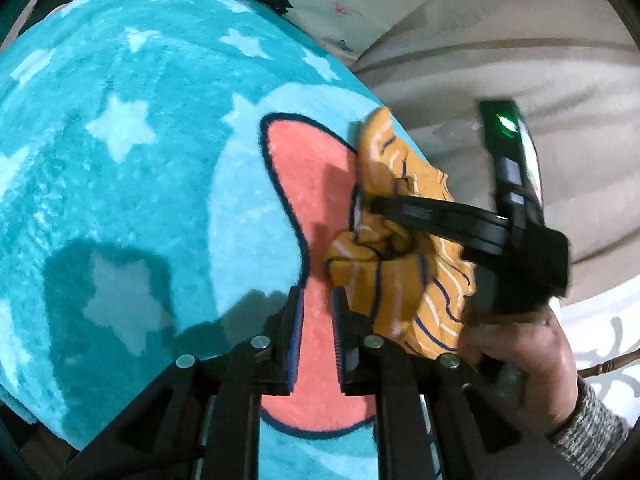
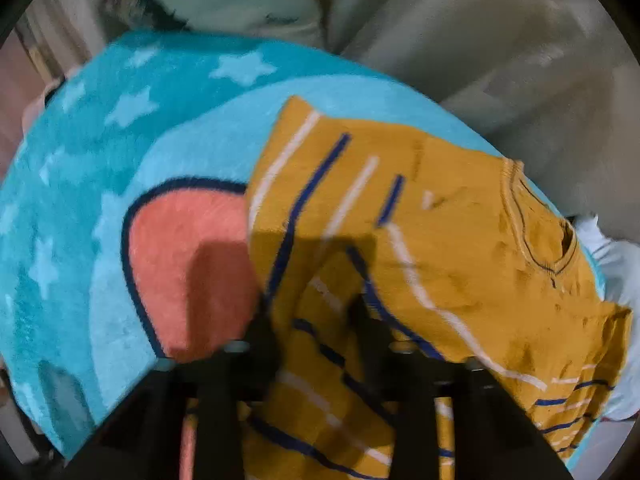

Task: Fold small clothes

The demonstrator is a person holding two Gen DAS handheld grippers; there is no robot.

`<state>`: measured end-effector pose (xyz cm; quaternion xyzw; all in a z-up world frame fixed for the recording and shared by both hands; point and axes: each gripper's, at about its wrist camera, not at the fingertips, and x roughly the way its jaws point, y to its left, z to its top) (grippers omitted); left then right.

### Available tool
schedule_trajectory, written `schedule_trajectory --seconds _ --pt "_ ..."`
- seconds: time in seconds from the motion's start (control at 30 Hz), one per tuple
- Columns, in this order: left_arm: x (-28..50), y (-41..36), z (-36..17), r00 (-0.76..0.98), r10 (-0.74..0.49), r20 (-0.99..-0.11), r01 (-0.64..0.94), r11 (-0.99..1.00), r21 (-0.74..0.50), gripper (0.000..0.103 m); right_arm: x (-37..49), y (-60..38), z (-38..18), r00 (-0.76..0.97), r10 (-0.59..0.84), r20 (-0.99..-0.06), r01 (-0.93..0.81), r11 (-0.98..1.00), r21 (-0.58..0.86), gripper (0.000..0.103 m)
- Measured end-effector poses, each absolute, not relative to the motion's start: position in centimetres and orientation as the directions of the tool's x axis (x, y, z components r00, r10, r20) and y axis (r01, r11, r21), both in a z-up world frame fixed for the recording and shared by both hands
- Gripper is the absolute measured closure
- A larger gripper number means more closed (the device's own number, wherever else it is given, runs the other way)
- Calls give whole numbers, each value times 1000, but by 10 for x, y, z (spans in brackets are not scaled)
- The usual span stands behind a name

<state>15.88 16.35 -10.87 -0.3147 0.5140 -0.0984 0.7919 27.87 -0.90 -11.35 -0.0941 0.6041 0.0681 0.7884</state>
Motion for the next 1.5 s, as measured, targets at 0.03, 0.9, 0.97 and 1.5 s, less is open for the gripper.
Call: schedule_trajectory --seconds 0.03,0.9,0.97,1.5 --pt "158 164 -109 451 -479 -753 -169 782 -600 91 280 -17 -111 254 32 -967 -207 978 -22 87" --pt "132 25 -48 394 -475 -787 57 867 -494 72 184 -373 -61 463 269 -845 274 862 425 89" --pt "138 -4 -45 375 -486 -789 125 870 -476 72 175 -396 -76 460 259 -849 321 844 431 89" --pt "181 -150 -100 200 -437 -877 301 879 -370 62 122 -408 -66 557 484 -675 284 653 702 60"
